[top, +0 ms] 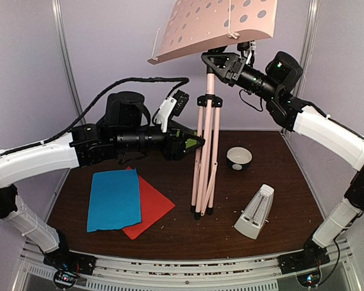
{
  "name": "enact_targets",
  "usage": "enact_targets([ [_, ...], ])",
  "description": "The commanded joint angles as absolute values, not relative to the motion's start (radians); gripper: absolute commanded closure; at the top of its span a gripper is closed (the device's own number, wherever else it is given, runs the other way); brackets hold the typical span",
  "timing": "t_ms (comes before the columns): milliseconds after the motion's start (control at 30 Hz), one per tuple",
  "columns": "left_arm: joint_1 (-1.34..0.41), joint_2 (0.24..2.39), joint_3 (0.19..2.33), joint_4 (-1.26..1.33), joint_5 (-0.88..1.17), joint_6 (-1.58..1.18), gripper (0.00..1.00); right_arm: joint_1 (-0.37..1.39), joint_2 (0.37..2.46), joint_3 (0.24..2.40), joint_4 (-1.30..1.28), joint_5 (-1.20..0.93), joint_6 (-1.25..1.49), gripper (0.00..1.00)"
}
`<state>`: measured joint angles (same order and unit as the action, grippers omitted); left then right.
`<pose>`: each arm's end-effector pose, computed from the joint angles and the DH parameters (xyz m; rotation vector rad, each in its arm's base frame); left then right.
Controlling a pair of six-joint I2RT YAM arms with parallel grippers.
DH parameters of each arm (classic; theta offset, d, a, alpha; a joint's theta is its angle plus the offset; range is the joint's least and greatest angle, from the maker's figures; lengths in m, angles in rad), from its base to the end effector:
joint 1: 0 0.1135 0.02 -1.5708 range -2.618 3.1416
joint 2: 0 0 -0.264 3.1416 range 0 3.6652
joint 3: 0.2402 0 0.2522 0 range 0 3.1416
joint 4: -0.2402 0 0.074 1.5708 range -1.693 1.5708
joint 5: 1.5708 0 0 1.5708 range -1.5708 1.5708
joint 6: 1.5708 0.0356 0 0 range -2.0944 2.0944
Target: Set up the instrument practice props
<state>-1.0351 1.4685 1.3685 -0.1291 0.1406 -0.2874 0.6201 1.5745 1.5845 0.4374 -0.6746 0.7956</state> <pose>0.1739 -0.3028 0.3866 0.8040 1.7546 -1.0463 0.2777 0.2256 0.4840 -0.5702 1.2745 1.5851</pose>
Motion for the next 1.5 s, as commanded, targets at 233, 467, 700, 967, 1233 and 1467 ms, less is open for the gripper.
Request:
enact_targets([
  [233, -1.033, 1.494, 1.371, -0.073, 0.108, -0.328, 0.52, 0.647, 1.440, 1.673, 0.654, -0.605, 0.849, 1.00],
  [467, -1.014, 1.451, 1.309, -0.017, 0.103, -0.361, 0.53, 0.647, 1.424, 1.671, 0.646, -0.609, 0.843, 1.00],
  [700, -0.999, 1.422, 1.259, 0.032, 0.114, -0.384, 0.53, 0.649, 1.423, 1.667, 0.654, -0.608, 0.845, 1.00],
  [967, -1.000, 1.506, 1.382, -0.068, 0.124, -0.352, 0.53, 0.662, 1.433, 1.667, 0.665, -0.598, 0.849, 1.00],
  [1233, -1.000, 1.538, 1.441, -0.136, 0.126, -0.279, 0.74, 0.669, 1.427, 1.666, 0.641, -0.594, 0.822, 1.00],
  [1467, -0.999, 1.503, 1.401, -0.132, 0.166, -0.064, 0.97, 0.669, 1.421, 1.667, 0.624, -0.601, 0.831, 1.00],
])
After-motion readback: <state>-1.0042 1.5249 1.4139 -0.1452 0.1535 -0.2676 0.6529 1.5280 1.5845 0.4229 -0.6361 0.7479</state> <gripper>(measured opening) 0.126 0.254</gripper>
